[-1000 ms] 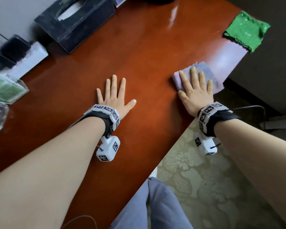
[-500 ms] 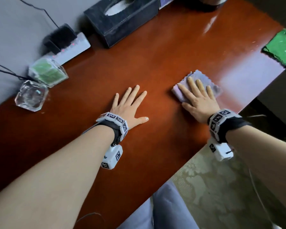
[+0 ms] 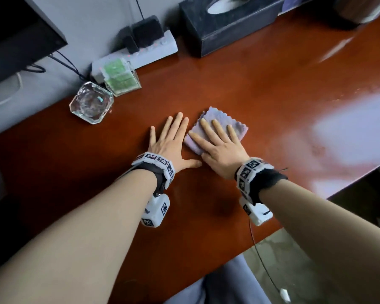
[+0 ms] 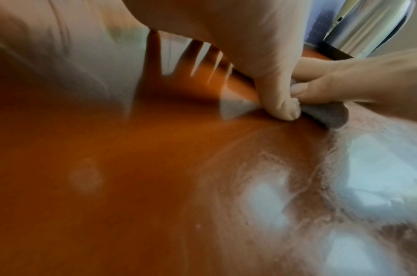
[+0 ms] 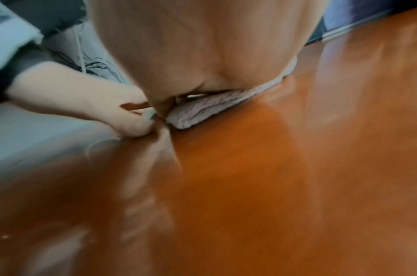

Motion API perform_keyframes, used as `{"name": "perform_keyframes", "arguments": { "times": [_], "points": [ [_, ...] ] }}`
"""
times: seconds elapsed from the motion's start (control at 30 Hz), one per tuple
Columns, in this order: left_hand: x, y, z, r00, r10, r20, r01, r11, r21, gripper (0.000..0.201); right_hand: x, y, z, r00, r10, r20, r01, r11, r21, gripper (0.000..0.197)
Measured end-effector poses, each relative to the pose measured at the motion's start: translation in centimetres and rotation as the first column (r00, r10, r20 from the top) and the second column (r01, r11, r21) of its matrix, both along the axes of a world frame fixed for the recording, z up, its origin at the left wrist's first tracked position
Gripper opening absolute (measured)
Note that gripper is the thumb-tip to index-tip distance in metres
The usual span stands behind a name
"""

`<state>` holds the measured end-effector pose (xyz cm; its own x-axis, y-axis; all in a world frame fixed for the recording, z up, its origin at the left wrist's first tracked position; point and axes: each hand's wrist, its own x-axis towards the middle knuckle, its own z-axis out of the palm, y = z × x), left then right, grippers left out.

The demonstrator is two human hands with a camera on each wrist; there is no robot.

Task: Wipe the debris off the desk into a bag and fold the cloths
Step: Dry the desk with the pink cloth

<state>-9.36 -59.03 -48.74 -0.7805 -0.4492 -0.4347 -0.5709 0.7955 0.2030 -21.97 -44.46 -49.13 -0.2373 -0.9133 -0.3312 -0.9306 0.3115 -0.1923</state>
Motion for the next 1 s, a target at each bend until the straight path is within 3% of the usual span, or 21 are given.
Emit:
{"name": "perform_keyframes", "arguments": {
  "times": [0.07, 0.2, 0.27, 0.33, 0.43, 0.53, 0.63, 0.83, 0.93, 1.0],
  "points": [
    [0.2, 0.0, 0.0, 1.0, 0.005, -0.012, -0.005, 1.0, -0.008, 0.128, -2.9, 0.0, 0.0, 0.999, -0.048, 0.008, 0.047, 0.999, 0.018, 0.063],
    [0.4, -0.1, -0.1, 1.0, 0.01, -0.016, -0.01, 1.0, 0.003, 0.131, -8.6, -0.8, 0.6, 0.928, -0.372, 0.013, 0.371, 0.928, 0.037, 0.061],
    [0.7, -0.7, -0.1, 1.0, 0.02, -0.013, -0.02, 1.0, 0.002, 0.133, -8.9, -1.9, 0.8, 0.894, -0.447, 0.026, 0.444, 0.893, 0.07, 0.06],
    [1.2, -1.6, -0.2, 0.998, 0.062, -0.012, -0.062, 0.998, 0.002, 0.136, -7.1, -3.3, 0.8, 0.921, -0.39, 0.004, 0.388, 0.919, 0.07, 0.062],
    [2.2, -3.7, 0.1, 0.987, 0.158, -0.007, -0.158, 0.987, 0.0, 0.138, -2.3, -5.7, 0.8, 0.996, -0.087, -0.003, 0.087, 0.996, 0.032, 0.069],
    [3.1, -5.2, 0.3, 0.983, 0.182, -0.005, -0.182, 0.983, 0.009, 0.14, 0.7, -8.6, 0.6, 0.997, 0.074, 0.019, -0.075, 0.995, 0.064, 0.071],
    [3.4, -5.2, 0.0, 0.982, 0.191, -0.009, -0.191, 0.982, -0.016, 0.145, -0.2, -11.7, 0.3, 0.999, 0.035, 0.03, -0.036, 0.999, 0.038, 0.07],
    [3.2, -5.5, -0.6, 0.983, 0.172, 0.071, -0.171, 0.985, -0.02, 0.151, -3.4, -17.6, 0.4, 0.973, -0.217, 0.073, 0.212, 0.975, 0.073, 0.068],
    [3.1, -5.5, -0.7, 0.982, 0.172, 0.078, -0.171, 0.985, -0.014, 0.151, -2.2, -17.8, 0.3, 0.961, -0.266, 0.075, 0.264, 0.964, 0.044, 0.069],
    [3.2, -5.5, -0.8, 0.981, 0.178, 0.073, -0.177, 0.984, -0.011, 0.15, -0.8, -16.0, 0.4, 0.975, -0.218, 0.046, 0.217, 0.976, 0.028, 0.07]
  ]
}}
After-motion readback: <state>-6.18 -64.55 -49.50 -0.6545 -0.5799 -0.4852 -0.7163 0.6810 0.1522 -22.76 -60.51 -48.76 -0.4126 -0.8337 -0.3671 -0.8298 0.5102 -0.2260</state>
